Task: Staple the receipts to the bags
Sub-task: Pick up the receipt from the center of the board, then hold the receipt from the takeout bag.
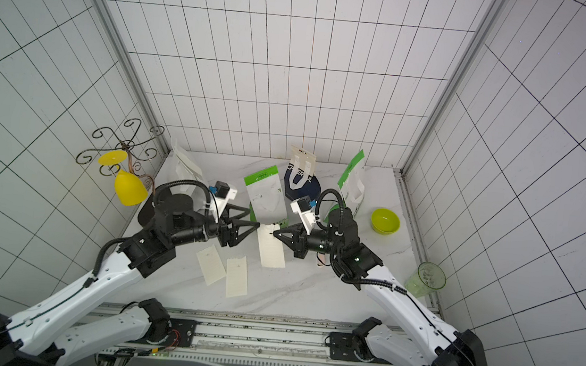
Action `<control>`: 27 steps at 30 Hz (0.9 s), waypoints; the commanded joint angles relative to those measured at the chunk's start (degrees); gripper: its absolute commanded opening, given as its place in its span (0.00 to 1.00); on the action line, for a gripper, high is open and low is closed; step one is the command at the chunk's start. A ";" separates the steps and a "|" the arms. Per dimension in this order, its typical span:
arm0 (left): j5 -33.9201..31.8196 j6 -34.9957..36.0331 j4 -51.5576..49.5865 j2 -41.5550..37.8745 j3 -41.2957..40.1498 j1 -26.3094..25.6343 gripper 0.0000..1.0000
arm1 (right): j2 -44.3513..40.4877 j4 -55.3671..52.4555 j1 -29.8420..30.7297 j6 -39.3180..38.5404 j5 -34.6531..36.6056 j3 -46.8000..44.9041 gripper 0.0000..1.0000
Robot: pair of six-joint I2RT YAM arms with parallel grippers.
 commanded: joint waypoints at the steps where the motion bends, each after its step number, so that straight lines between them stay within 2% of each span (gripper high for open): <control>1: -4.04 -2.36 0.61 1.23 7.76 7.33 0.72 | 2.09 -3.33 -2.53 -3.78 1.02 9.37 0.00; 4: -2.58 -0.76 1.60 5.79 12.39 11.82 0.72 | 5.74 -7.16 -4.90 -6.57 1.86 13.89 0.00; 10: -1.68 7.81 -1.00 18.45 20.98 12.08 0.70 | 14.48 -10.10 -9.49 -9.09 -0.53 22.61 0.00; 13: -2.16 11.59 -3.98 23.15 24.84 12.52 0.69 | 18.55 -10.78 -9.91 -9.96 -1.70 26.39 0.00; 19: 2.53 12.15 -2.69 29.20 28.30 15.36 0.69 | 26.75 -11.40 -10.19 -10.15 -4.45 34.62 0.00; 27: 8.42 15.91 -4.74 37.32 33.10 15.77 0.65 | 34.87 -12.96 -10.27 -11.13 -5.11 42.77 0.00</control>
